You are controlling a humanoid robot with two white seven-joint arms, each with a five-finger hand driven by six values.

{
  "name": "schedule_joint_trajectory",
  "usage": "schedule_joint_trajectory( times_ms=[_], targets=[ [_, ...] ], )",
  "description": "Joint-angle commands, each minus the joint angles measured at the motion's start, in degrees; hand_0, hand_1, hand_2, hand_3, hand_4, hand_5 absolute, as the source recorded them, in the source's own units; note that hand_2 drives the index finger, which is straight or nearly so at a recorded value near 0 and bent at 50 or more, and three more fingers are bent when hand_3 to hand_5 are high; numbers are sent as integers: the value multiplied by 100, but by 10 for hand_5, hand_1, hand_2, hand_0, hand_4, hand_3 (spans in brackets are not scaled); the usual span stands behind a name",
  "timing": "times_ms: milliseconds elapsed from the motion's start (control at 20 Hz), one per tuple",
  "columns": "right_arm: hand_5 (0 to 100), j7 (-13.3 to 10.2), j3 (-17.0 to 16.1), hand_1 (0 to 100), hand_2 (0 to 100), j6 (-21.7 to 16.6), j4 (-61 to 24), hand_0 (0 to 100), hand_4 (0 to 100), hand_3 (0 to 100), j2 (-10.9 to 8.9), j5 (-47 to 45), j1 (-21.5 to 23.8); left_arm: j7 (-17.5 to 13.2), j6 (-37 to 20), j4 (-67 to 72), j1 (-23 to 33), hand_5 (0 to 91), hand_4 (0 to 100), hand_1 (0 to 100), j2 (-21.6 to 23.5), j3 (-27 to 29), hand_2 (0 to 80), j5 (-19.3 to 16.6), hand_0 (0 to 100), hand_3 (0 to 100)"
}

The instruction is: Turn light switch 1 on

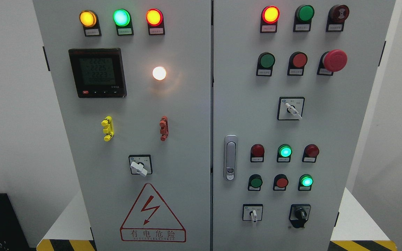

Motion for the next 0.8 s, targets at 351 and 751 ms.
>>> schedule_joint_trajectory(
  times_ms=[351,751],
  targets=[
    [0,-4,0,0,0,3,0,0,0,0,0,-141,0,-507,1144,4245,418,0,176,100,362,687,0,160,274,131],
    [0,-4,0,0,0,3,0,0,0,0,0,-141,0,-666,1964,7195,-319,0,84,141,405,37,0,-218,315,0]
  ],
)
